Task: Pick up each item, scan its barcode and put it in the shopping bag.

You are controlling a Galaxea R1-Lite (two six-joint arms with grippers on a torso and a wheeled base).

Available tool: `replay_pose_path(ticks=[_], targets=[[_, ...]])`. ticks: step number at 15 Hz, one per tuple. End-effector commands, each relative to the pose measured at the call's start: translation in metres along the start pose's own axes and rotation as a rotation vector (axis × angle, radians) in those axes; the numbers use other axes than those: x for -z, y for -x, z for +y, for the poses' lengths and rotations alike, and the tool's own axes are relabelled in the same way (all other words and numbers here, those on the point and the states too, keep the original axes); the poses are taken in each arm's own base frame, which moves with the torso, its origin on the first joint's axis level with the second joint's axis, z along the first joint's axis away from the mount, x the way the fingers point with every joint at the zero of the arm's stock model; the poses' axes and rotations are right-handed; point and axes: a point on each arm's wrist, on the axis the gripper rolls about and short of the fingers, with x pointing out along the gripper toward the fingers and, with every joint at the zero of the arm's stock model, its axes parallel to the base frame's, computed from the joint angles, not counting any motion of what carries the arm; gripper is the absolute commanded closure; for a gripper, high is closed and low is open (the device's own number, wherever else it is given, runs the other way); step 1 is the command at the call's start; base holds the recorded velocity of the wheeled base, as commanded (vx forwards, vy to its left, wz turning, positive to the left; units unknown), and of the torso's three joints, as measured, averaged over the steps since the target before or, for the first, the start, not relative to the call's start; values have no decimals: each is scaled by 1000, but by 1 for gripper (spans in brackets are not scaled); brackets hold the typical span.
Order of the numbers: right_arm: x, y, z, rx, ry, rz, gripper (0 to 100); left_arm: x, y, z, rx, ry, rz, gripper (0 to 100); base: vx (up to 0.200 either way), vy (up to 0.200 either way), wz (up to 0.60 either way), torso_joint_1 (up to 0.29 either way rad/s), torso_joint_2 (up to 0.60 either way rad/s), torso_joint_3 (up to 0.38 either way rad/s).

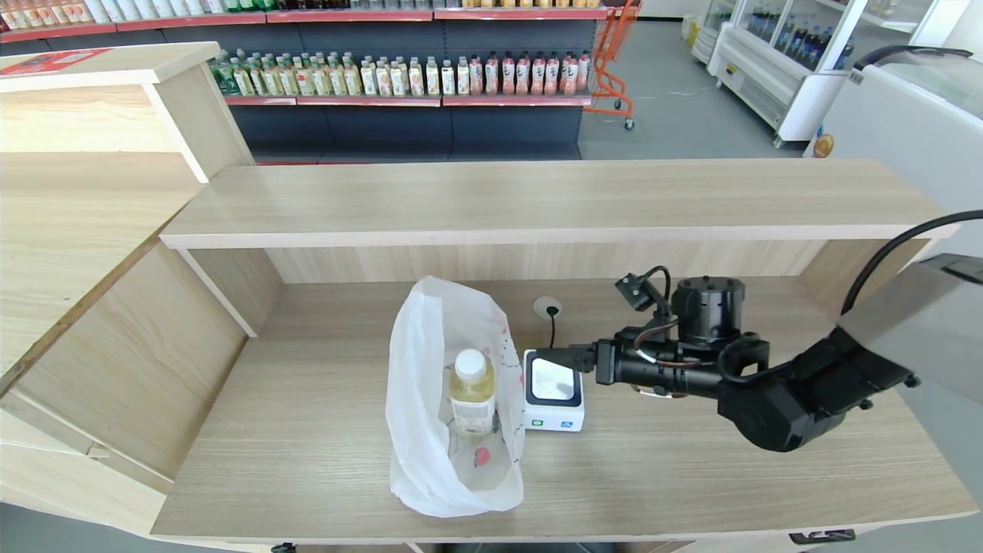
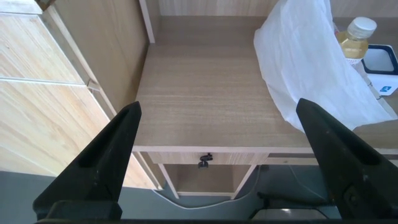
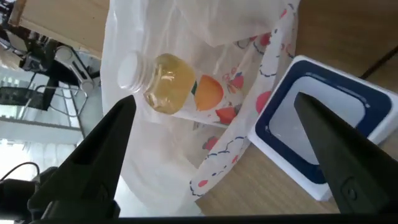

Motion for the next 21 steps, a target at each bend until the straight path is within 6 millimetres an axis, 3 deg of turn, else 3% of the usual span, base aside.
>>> replay_pose_path(ticks=[1, 4, 7, 10, 14, 16, 21], targets=[[-25, 31, 2, 35, 29, -83, 0, 0, 0, 0, 0, 0, 0, 0, 0, 0, 0, 0, 0, 0], [-53, 78, 9, 122, 211, -176, 0, 0, 0, 0, 0, 0, 0, 0, 0, 0, 0, 0, 0, 0], [-43, 124, 9, 311, 366, -133, 0, 0, 0, 0, 0, 0, 0, 0, 0, 0, 0, 0, 0, 0], [-38, 154, -10, 447, 479, -140, 0, 0, 0, 0, 0, 0, 0, 0, 0, 0, 0, 0, 0, 0], [-48, 169, -1, 475, 525, -186, 0, 0, 0, 0, 0, 0, 0, 0, 0, 0, 0, 0, 0, 0], [-37, 181, 15, 471, 474, -192, 0, 0, 0, 0, 0, 0, 1, 0, 0, 0, 0, 0, 0, 0], [-26, 191, 28, 467, 398, -202, 0, 0, 0, 0, 0, -4, 0, 0, 0, -80, 0, 1, 1, 1]])
